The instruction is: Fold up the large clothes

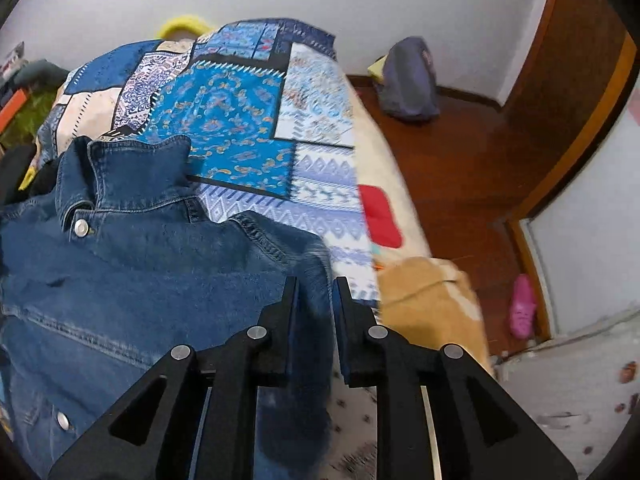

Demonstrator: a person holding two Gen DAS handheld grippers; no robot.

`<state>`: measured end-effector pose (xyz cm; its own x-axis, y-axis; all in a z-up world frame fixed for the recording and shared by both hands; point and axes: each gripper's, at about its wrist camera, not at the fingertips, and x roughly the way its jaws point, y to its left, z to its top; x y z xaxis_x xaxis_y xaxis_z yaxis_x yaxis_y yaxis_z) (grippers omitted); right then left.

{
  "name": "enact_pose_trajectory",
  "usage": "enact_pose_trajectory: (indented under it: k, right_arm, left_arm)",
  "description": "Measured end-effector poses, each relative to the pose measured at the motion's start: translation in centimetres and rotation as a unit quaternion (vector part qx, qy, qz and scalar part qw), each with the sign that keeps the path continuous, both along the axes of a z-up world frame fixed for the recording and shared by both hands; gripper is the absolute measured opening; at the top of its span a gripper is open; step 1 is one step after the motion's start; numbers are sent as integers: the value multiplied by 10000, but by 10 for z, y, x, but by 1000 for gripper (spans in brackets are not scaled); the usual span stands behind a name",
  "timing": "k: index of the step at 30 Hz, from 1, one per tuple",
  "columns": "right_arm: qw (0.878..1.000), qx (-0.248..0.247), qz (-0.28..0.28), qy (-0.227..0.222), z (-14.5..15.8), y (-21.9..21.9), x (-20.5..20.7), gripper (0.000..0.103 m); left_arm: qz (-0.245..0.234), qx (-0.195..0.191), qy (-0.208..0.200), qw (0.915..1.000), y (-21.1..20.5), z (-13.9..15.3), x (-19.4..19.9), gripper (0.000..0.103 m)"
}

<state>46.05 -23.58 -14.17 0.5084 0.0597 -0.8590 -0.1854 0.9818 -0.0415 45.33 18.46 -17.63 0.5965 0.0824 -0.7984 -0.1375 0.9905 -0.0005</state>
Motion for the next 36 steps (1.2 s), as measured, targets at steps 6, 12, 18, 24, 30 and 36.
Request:
enact_pose_trajectory:
  k: [6,12,18,24,30,36]
  right_arm:
    - [9987,319,-58,-399,43,-14,-46,52]
    - [9966,520,99,-632,76,-23,-102,65]
    - [9967,482,413,-511,76,-26,-152,65]
    - [9972,535,513,-62,47,-30,-176,65]
    - [9900,1173,256,747,-4,-43,-195,65]
    - [9797,1513,33,1318,-45,-46,-207,65]
  left_arm:
    - [47,126,-182,9997,-5,28,-39,59]
    - [48,146,-163,9997,-10,48,-88,72]
    - [105,-154,89,9998,-4,40,-138,72]
    - [248,-447,510,9974,6,3,-180,72]
    - [28,-1061,1143,9878,5,-44,-213,72]
    - [-128,-1581,1583,9746,-7,-82,-235,72]
